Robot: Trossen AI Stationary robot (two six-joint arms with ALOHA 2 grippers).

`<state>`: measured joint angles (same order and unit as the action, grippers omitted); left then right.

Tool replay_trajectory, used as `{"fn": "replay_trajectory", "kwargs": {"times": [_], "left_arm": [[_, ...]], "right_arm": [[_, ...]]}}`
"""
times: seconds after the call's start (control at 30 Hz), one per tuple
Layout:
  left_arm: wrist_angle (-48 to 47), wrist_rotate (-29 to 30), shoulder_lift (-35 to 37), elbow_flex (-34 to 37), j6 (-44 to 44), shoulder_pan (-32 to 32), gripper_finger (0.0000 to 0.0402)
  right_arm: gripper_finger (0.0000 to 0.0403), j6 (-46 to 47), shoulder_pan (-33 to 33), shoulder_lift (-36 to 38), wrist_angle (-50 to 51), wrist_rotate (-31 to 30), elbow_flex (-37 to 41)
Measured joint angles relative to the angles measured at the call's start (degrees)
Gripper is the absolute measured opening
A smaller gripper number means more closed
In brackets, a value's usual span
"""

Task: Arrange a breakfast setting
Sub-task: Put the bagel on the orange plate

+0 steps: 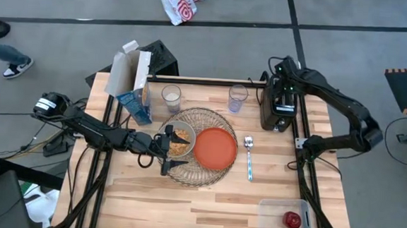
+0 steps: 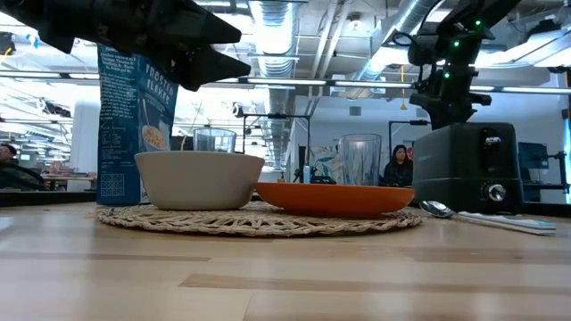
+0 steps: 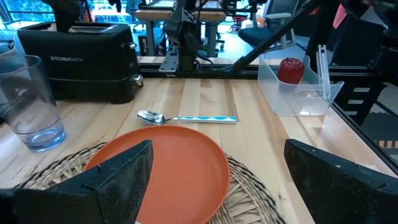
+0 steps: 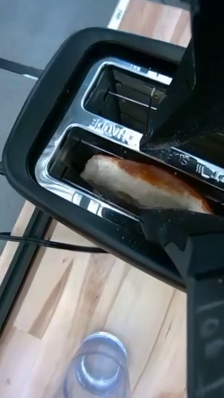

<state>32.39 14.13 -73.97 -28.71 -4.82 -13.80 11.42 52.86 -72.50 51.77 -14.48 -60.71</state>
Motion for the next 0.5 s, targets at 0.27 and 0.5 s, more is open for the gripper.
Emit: {"fn": "replay_trajectory", "kwargs": {"times": [0.27,0.5], "left_arm": [[-0.46,-0.02,0.02,-0.02,-0.07,0.02,0.0348],[-0.55,0.24,0.02,-0.02,-0.26,0.02,0.0348]], "right_arm": [[0.016,-0.89,-0.45,-0.62,-0.69,-0.31,-0.15],[0.0089,-0.83,-0.74,0.54,-0.53,-0.29,-0.04]]}}
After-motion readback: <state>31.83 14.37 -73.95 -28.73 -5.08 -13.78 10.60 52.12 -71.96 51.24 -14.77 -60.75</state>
